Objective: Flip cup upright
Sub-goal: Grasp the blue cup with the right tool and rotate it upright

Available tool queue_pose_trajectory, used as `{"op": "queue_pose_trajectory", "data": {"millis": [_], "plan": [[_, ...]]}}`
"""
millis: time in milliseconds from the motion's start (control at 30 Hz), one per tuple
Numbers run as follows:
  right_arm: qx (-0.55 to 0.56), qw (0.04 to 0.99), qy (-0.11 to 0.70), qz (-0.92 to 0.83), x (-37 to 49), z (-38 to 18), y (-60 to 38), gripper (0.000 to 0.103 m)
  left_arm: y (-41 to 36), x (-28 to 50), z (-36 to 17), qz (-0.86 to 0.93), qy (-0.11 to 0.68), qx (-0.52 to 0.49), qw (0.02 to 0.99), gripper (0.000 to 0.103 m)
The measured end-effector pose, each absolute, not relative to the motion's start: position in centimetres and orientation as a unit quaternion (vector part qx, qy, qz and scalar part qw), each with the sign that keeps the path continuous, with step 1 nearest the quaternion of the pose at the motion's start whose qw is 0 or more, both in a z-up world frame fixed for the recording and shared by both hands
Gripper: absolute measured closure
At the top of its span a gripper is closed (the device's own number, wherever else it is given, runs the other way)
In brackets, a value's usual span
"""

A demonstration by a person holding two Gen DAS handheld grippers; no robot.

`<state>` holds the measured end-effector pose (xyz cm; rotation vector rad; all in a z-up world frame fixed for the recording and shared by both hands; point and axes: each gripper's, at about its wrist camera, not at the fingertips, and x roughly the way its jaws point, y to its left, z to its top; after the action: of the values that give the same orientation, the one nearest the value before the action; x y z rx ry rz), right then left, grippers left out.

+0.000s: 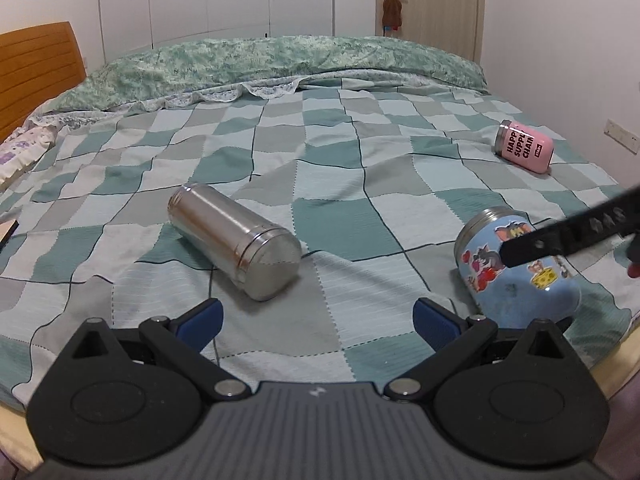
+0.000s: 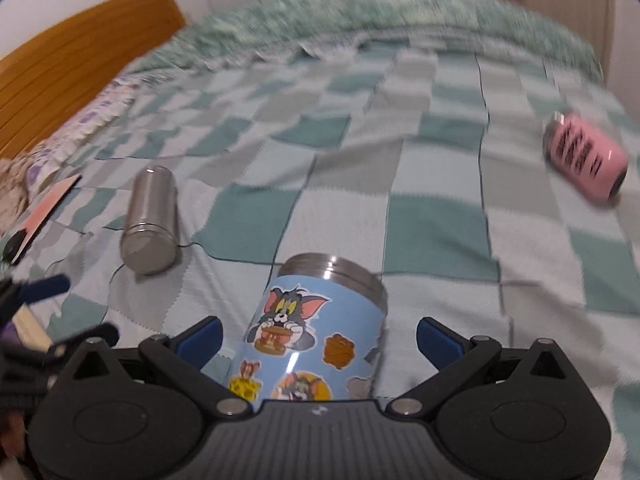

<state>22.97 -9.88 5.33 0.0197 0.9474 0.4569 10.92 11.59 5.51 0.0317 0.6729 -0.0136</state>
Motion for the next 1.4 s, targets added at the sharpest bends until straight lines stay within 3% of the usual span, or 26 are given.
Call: {"op": "queue_pose_trajectory", "data": {"millis": [300,433,667,867,1067,1400], "plan": [[0.064,0.827,0.527,0.188,25.9,2.3,-9.3,0.000,13.1,10.9,4.7,-0.002,0.326,-0.007,0.945,0.000],[0.116,0.801,0.550,0.207,26.5,0.7,-9.8,0.017,13.4,10.8,4.5,-0.003,0.325,-0.015,0.946,0.000],[0.096,0.845,0.468,0.241,23.5,2.0,-10.3,0.017,13.3,10.8,4.5,-0.004,0.326,-0.013,0.945,0.000],[0.046,0.921,0.275,0.272,18.6,5.1,-10.6,0.019,12.8,10.9,4.7,-0.008,0.322,-0.014,0.947,0.000],[-0.018,0.956,0.155,0.248,18.7,6.3,-9.1,0.020,12.2,10.9,5.2,-0.007,0.316,-0.015,0.948,0.000],[-0.039,0.950,0.210,0.230,24.0,3.1,-5.8,0.020,11.8,11.1,5.3,-0.005,0.317,-0.012,0.948,0.000]]}}
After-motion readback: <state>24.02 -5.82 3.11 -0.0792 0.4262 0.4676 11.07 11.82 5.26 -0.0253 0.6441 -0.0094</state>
